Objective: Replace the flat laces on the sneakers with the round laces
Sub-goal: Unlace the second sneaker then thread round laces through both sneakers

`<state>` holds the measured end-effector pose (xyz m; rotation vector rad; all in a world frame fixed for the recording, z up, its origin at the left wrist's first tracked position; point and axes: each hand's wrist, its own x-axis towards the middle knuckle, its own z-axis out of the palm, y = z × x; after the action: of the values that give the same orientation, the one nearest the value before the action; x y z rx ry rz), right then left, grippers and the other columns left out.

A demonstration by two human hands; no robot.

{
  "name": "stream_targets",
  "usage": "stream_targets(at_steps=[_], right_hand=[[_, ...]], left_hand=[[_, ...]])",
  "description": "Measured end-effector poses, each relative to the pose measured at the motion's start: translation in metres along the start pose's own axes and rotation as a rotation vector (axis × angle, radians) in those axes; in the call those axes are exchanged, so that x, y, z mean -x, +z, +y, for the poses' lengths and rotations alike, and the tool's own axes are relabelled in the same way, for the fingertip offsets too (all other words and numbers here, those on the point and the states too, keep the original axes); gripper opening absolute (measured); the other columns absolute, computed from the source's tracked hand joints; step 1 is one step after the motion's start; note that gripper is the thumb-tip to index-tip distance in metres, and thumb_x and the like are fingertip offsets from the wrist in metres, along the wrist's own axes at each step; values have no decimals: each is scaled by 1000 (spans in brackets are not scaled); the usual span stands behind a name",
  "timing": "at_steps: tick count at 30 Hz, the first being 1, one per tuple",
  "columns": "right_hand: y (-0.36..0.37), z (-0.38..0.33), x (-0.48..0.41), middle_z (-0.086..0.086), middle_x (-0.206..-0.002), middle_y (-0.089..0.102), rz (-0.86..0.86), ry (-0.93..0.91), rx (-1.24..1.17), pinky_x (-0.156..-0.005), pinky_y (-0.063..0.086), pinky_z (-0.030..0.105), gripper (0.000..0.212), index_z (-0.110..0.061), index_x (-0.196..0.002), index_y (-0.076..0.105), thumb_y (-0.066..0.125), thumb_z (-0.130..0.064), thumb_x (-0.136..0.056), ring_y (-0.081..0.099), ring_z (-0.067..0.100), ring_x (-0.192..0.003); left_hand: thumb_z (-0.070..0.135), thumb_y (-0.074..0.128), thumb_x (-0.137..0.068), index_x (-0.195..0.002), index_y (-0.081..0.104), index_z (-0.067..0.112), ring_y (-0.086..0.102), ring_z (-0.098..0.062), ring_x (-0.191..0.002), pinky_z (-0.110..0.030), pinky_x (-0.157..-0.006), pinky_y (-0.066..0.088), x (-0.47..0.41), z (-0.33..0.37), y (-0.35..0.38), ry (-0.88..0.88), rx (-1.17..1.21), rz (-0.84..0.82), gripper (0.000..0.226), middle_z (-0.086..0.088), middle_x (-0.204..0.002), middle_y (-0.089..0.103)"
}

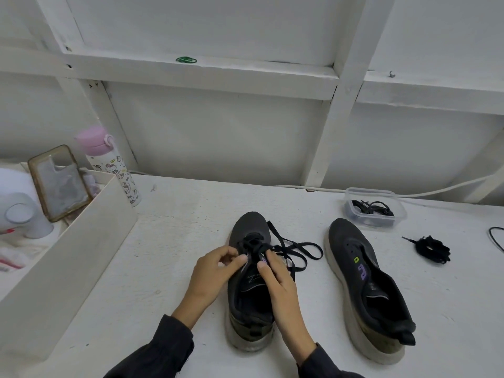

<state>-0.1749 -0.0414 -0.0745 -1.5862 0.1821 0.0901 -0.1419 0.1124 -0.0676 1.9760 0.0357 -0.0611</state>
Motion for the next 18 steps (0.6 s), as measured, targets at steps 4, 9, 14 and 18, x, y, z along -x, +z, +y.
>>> stream_targets(at_steps=[4,9,14,18], right_hand=[[1,-2,1,-10,-146,47,3,-13,37,-117,31,30,68,-23,-141,50,63,-55,-82,40,2,-134],[0,-2,1,-11,-148,44,-4,-28,71,-116,30,28,66,-25,-143,47,60,-53,-84,38,2,-136],[2,-4,3,-9,-145,48,5,-33,76,-116,33,36,78,-25,-141,50,56,-65,-75,41,4,-135],[0,-4,2,-12,-148,43,-14,-11,92,-108,29,13,50,-23,-142,48,60,-34,-95,37,0,-135]], left_hand=[[33,67,-90,-79,65,26,62,-7,-86,-35,-80,50,-8,-2,-5,33,5,65,13,13,-81,67],[28,62,-94,-84,66,26,61,-10,-91,-49,-85,53,-16,0,-5,-50,65,236,11,11,-88,69],[72,61,-76,-72,65,24,60,-11,-71,-38,-75,50,-4,2,0,-63,61,62,48,10,-69,65],[64,64,-70,-64,61,29,61,-13,-72,-38,-74,49,-9,-1,-6,-13,-18,55,36,9,-65,64]])
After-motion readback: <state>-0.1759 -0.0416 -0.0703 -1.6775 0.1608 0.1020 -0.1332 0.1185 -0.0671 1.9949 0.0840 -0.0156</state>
